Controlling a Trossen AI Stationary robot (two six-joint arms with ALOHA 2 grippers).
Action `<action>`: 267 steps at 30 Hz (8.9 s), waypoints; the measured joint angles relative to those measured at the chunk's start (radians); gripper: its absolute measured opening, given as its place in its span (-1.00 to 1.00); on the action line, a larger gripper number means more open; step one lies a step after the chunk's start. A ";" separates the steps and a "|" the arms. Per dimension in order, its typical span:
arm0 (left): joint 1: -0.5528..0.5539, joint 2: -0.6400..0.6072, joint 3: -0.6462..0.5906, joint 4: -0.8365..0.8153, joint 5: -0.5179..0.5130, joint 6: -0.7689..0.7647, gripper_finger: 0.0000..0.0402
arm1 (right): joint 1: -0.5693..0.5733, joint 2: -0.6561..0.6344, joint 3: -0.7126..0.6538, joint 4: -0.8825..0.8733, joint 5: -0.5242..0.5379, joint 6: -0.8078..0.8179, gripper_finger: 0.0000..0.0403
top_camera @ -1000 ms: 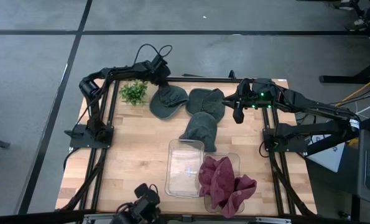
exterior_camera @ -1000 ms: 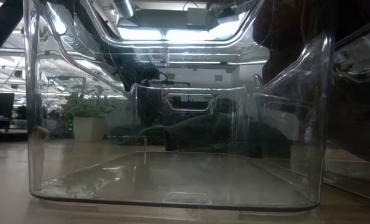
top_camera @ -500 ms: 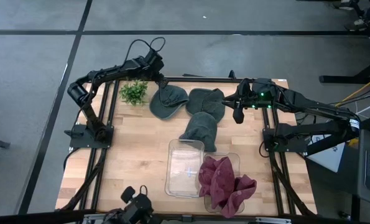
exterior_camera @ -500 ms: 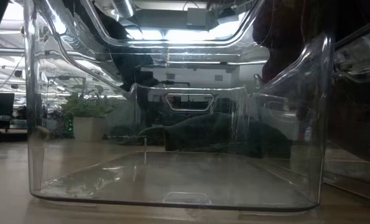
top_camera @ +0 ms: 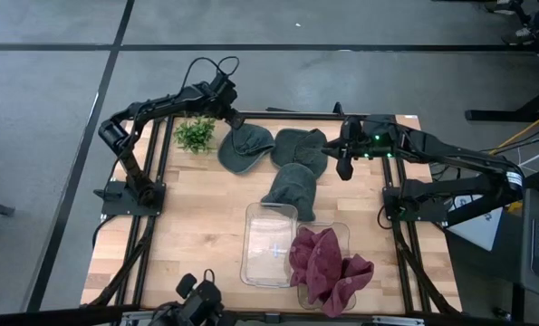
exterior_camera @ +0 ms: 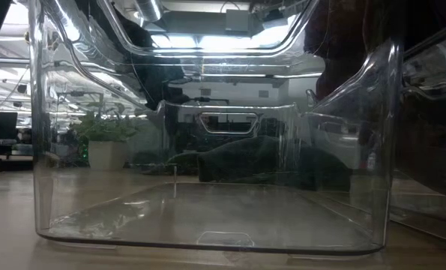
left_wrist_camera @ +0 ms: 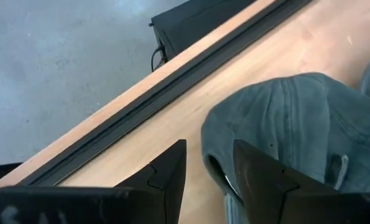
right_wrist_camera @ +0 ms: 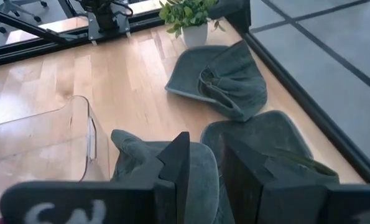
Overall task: Pick & Place hat
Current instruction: Put the top left gray cap into the left transparent bin
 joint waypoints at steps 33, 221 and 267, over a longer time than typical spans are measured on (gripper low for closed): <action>-0.003 0.115 0.000 0.001 0.053 0.047 -0.69 | 0.001 0.025 0.000 0.000 -0.002 -0.009 -0.57; -0.682 -0.868 0.000 -0.460 -0.210 0.132 -0.61 | 0.867 0.842 0.882 0.122 0.844 0.598 -1.00; -0.682 -0.950 0.000 -0.522 -0.179 0.126 -0.63 | 0.790 1.048 1.241 -0.630 0.445 1.386 -1.00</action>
